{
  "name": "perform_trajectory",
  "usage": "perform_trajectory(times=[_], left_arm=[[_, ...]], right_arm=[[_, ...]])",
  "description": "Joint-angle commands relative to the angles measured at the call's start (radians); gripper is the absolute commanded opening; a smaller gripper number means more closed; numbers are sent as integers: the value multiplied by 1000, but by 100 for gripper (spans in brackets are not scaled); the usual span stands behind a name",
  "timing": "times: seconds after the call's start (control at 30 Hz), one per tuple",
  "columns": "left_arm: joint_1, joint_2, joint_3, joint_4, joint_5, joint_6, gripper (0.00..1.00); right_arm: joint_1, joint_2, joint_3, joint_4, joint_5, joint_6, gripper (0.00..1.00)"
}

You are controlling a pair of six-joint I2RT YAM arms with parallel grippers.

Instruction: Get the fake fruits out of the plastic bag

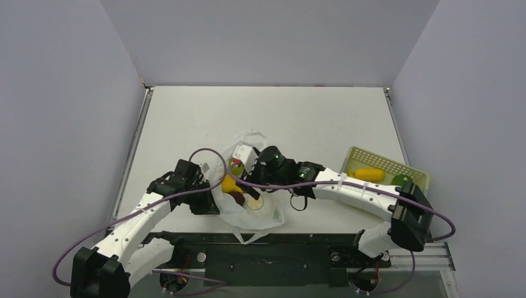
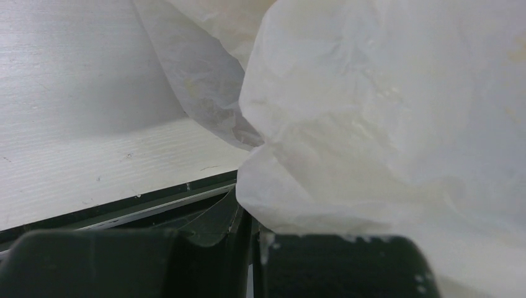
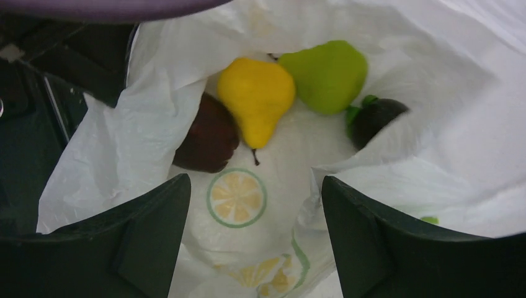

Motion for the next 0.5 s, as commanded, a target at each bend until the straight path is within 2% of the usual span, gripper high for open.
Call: perform_trajectory(times=[0.0,0.17,0.47], left_arm=[[0,-29,51,-3,-19,2,0],[0,-40,74,-43,-41,4,0],[0,-54,98,-95,-67,14,0]], right_arm=[[53,111,81,-36,-83,-121,72],[64,242,129,-83,-111,-187,68],[78,300,118,-78,-31,-265,68]])
